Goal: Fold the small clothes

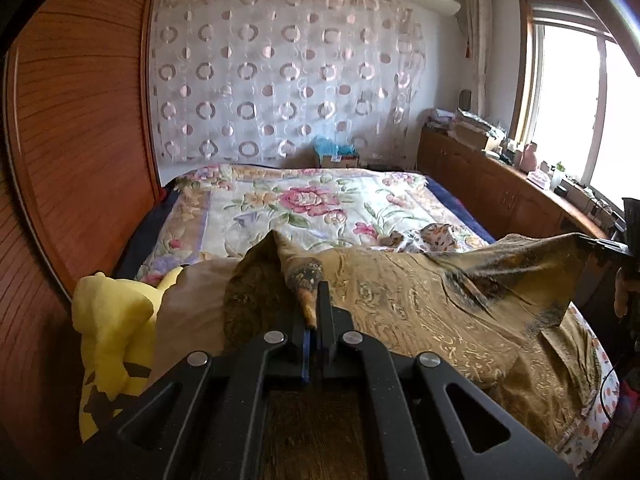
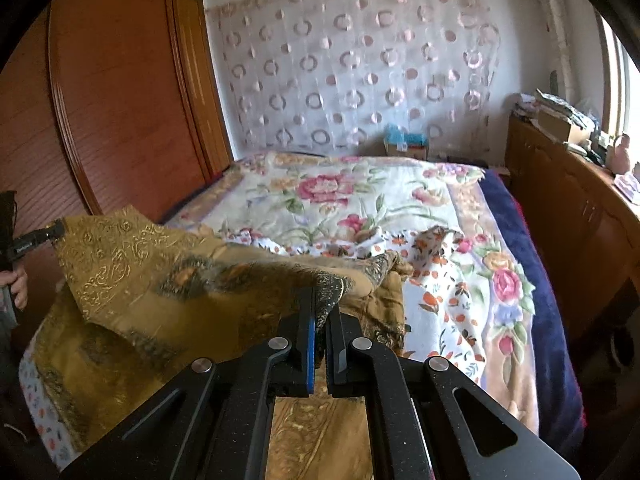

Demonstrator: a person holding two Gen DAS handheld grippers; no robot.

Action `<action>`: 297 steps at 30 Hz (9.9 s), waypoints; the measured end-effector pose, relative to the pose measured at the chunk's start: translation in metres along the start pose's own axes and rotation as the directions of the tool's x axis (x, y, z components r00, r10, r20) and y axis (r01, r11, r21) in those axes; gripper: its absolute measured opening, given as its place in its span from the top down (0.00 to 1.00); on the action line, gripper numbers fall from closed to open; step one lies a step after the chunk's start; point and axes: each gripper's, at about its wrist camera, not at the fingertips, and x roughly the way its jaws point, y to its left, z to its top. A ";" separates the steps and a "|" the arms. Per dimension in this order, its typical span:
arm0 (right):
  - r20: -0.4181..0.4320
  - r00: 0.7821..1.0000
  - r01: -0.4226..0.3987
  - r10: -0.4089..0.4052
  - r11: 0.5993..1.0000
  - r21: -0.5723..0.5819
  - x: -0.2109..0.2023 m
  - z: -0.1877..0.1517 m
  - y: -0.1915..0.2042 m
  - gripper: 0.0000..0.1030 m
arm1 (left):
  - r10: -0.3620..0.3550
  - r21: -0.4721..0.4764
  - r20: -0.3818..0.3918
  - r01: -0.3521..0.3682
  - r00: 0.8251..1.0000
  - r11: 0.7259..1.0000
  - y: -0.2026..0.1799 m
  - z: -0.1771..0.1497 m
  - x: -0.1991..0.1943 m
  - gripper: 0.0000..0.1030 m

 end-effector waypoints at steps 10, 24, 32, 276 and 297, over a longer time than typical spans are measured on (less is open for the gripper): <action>-0.032 0.999 0.000 -0.001 1.000 -0.026 -0.039 -0.048 0.018 0.97 | 0.004 -0.041 -0.023 -0.005 1.000 0.999 -0.001 -0.050 -0.035 0.98; -0.031 0.999 -0.012 0.012 1.000 -0.001 -0.073 -0.088 0.023 0.97 | 0.046 -0.083 -0.014 -0.047 0.999 0.995 -0.008 -0.101 -0.084 0.98; -0.008 1.000 -0.005 0.005 1.000 -0.009 -0.087 -0.107 0.026 0.97 | 0.070 -0.083 -0.045 -0.074 0.997 0.994 -0.003 -0.104 -0.095 0.98; -0.312 0.945 -0.191 0.099 0.941 -0.279 0.176 -0.103 0.137 0.42 | -0.188 0.113 -0.035 0.191 0.981 0.975 -0.161 -0.115 -0.064 0.39; -0.127 0.979 0.141 -0.160 0.979 -0.144 0.173 -0.030 -0.002 0.95 | -0.202 0.129 -0.057 0.208 0.978 0.970 -0.164 -0.120 -0.052 0.39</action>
